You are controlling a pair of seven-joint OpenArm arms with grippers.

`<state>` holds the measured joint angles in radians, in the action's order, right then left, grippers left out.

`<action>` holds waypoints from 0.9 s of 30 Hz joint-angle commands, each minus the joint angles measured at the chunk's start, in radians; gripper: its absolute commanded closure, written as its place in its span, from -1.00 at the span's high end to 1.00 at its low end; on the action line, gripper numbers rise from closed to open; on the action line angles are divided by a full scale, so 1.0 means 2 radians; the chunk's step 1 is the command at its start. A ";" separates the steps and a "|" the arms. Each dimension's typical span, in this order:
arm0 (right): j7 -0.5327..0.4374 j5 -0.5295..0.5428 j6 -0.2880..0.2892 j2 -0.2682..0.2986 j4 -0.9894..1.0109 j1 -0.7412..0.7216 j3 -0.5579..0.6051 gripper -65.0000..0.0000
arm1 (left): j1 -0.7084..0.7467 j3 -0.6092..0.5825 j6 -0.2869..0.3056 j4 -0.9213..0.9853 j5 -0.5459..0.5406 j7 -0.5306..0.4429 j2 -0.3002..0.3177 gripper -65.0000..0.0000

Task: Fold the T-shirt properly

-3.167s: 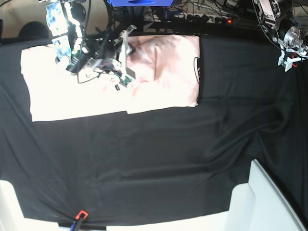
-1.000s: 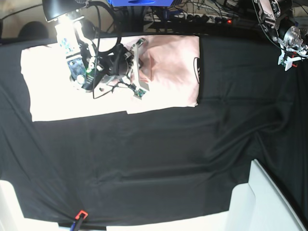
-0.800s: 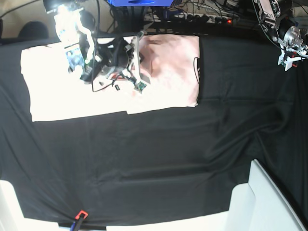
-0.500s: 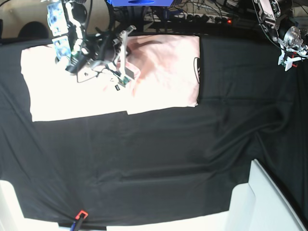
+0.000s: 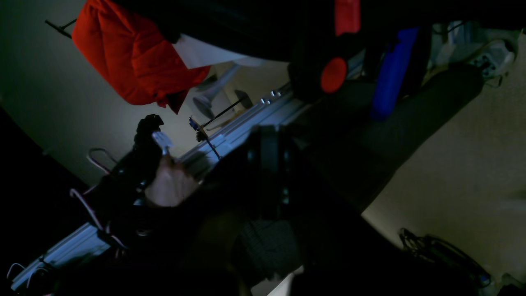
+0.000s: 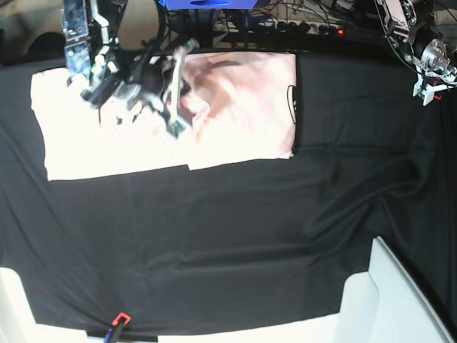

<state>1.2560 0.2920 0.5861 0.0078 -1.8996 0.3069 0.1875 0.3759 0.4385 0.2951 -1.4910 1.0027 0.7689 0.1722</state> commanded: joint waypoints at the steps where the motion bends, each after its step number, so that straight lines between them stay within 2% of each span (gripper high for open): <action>1: 0.015 0.006 0.003 -0.002 -0.005 -0.012 0.002 -1.00 | 0.000 0.004 -0.006 -0.007 0.010 0.005 0.007 -1.00; 4: 0.029 0.006 0.003 -0.014 0.003 -0.035 0.007 -1.00 | 0.000 0.002 -0.006 -0.007 0.010 0.005 0.007 -1.00; 11: 0.031 0.005 0.001 -0.027 0.053 -0.079 0.069 -1.00 | 0.000 0.001 -0.006 -0.007 0.010 0.005 0.006 -1.00; 13: 0.029 0.004 0.001 -0.036 0.071 -0.082 0.072 -1.00 | 0.000 0.001 -0.006 -0.007 0.010 0.005 0.006 -1.00; 18: 0.028 0.003 0.001 -0.037 0.100 -0.092 0.075 -1.00 | 0.000 0.003 -0.006 -0.007 0.009 0.005 0.002 -1.00; 21: 0.002 0.003 0.001 -0.031 0.135 -0.097 0.072 -1.00 | 0.000 0.000 -0.006 -0.007 0.008 0.005 0.000 -1.00; 27: -0.057 0.005 0.001 0.007 0.210 -0.096 0.070 -1.00 | -0.018 -0.002 -0.004 -0.007 0.002 0.005 -0.021 -1.00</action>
<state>1.1492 0.2863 0.5835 0.0299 -1.4616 0.1249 0.3309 0.3367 0.4305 0.2985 -1.4902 0.9886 0.7719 0.1150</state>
